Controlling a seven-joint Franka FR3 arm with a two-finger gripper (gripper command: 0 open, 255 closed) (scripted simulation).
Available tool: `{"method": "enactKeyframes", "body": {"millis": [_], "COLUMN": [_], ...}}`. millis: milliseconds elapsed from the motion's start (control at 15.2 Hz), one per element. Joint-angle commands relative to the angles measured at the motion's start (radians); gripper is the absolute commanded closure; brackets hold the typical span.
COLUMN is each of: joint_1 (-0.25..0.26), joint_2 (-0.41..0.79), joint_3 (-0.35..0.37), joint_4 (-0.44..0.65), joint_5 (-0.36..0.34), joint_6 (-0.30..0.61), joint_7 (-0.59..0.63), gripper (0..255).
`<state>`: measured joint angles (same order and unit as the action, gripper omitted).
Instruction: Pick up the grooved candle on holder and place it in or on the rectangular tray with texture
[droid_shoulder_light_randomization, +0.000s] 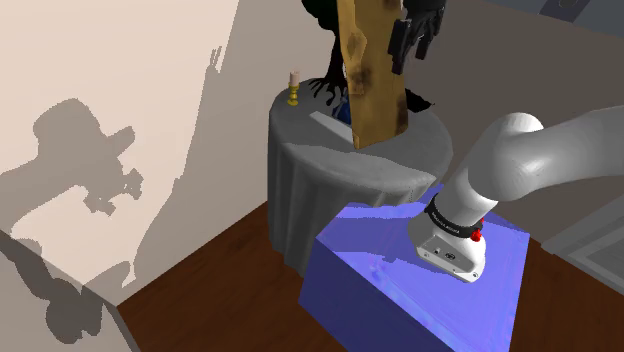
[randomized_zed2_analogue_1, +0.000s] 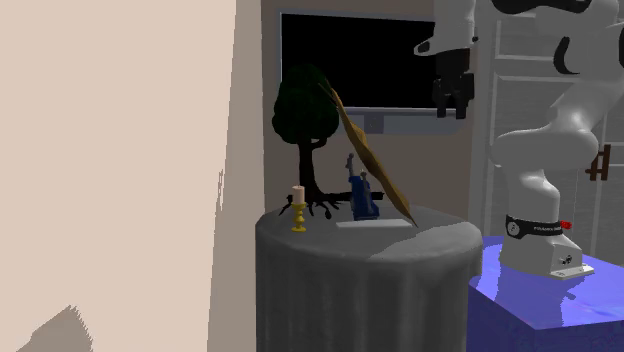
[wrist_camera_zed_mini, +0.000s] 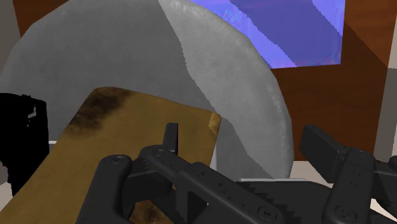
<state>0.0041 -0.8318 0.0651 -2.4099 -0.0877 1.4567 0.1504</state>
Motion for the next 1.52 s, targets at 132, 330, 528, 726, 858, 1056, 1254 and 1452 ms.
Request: {"method": "enactKeyframes", "body": {"millis": [132,330,528,726,858,1056,1254,1452], "joint_1": [-0.005,-0.012,-0.017,-0.021,-0.023,-0.025,-0.027,-0.029], "joint_2": [0.057,0.151,0.251,0.355,0.427,0.537,0.648,0.76], "joint_3": [-0.017,-0.041,-0.064,-0.084,-0.097,-0.114,-0.129,-0.14], "joint_4": [-0.001,0.009,0.032,0.068,0.098,0.154,0.222,0.301], "joint_5": [-0.008,-0.018,-0.023,-0.024,-0.021,-0.013,0.001,0.021], "joint_6": [0.068,0.165,0.256,0.339,0.389,0.456,0.512,0.557], "joint_7": [-0.014,-0.034,-0.055,-0.077,-0.092,-0.117,-0.144,-0.174], "gripper": [0,0,0,0,0,0,0,0]}}
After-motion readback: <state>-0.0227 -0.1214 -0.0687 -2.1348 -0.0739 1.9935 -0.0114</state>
